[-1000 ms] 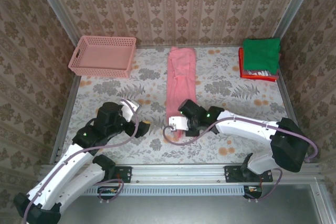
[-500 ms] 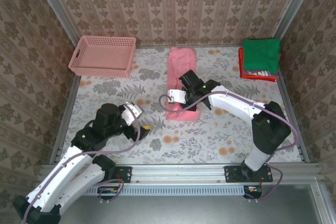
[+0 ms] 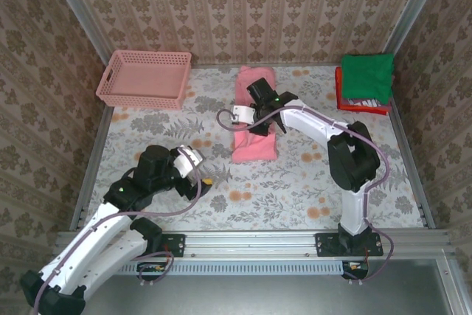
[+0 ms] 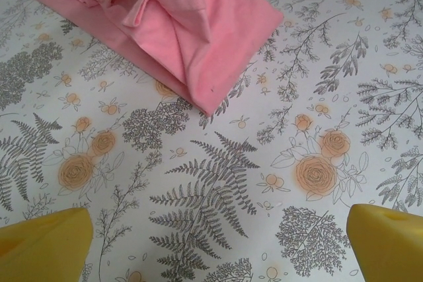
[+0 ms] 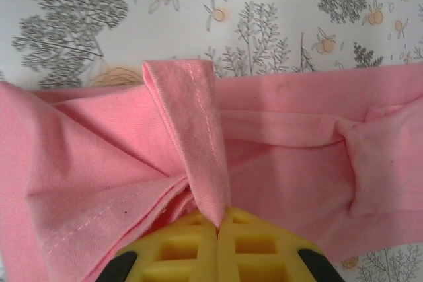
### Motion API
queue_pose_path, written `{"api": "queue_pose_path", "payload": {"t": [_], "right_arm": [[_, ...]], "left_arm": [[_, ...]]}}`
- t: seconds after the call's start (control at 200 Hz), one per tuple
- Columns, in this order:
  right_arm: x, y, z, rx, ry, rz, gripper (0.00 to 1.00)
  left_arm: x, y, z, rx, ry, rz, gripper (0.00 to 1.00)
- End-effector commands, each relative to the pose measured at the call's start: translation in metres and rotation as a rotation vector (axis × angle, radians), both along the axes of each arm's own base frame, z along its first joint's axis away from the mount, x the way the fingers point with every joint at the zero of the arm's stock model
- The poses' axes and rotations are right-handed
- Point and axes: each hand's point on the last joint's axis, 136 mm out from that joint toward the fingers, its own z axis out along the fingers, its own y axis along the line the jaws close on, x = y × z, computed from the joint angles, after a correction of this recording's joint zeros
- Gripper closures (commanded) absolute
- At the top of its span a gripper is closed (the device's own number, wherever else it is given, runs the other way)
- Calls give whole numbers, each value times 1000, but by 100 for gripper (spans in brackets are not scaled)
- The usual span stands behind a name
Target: Fold and stack the t-shirts
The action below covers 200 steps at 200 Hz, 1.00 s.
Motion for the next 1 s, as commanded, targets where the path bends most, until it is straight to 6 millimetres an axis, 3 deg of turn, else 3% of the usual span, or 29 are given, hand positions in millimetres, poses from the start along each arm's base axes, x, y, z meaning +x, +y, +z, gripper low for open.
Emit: {"api": "queue_pose_path", "payload": {"t": [0.0,0.39,0.83,0.995], "right_arm": [[7,3,-2,15,19,18,100],[30,7,-6,24,7,3,100],[42,-11,-23,-26,27,-47,100],[43,-17,-18,-17,7,-63,100]], "left_arm": [[1,-3,-3,-5,-10,-26,0],[3,-9,-7,-3,-1,-47,0],[5,-10,-8,-6,-3,-41,0],[6,-12,-10,-9,5,-44,0]]}}
